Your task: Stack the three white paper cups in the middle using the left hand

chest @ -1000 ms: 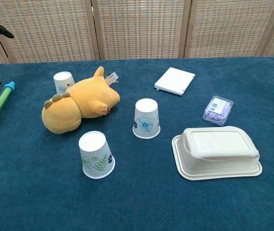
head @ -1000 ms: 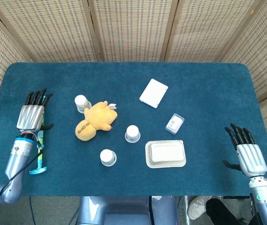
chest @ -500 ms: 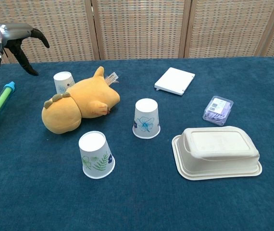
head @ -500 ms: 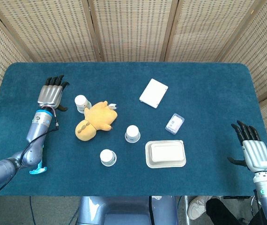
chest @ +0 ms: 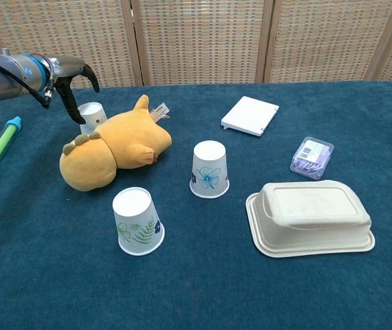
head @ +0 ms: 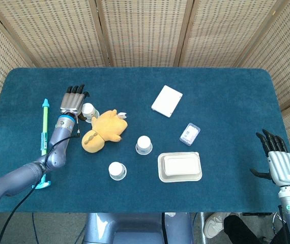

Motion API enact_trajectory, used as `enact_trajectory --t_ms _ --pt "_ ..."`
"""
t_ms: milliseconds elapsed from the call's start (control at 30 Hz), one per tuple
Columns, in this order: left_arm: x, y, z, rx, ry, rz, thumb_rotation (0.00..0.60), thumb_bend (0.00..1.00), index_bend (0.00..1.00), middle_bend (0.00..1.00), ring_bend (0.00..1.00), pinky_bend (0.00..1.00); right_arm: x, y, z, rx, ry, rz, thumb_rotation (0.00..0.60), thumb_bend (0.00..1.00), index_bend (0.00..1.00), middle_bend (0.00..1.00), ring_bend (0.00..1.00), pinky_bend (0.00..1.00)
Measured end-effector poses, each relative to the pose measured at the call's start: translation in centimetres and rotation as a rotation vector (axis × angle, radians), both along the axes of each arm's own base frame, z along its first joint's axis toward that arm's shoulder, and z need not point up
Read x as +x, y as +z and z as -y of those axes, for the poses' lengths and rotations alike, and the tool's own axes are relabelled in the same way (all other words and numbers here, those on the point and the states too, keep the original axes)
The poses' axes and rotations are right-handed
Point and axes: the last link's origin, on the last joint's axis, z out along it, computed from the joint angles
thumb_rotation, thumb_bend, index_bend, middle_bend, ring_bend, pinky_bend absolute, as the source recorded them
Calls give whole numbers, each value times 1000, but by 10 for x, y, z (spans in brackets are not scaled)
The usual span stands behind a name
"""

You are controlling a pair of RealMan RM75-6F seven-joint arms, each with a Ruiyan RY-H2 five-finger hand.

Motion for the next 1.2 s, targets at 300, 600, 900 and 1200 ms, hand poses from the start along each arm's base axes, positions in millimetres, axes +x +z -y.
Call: enact_trajectory --t_ms 300,600,900,1200 --pt "1 -15 -6 -16 5 -33 600 261 329 0 0 21 -2 1 1 -8 -8 -1 600 67 0 0 0 21" --pt "-3 -24 -6 -34 5 -45 600 335 397 0 0 21 -2 1 1 -9 -9 -2 600 66 0 0 0 21" --pt "1 -8 -4 -10 -19 -21 600 336 397 0 0 21 0 2 -1 -10 3 9 600 67 0 0 0 22" --pt "27 24 13 3 -109 21 600 336 405 0 0 21 5 4 -4 -9 29 18 600 67 0 0 0 21"
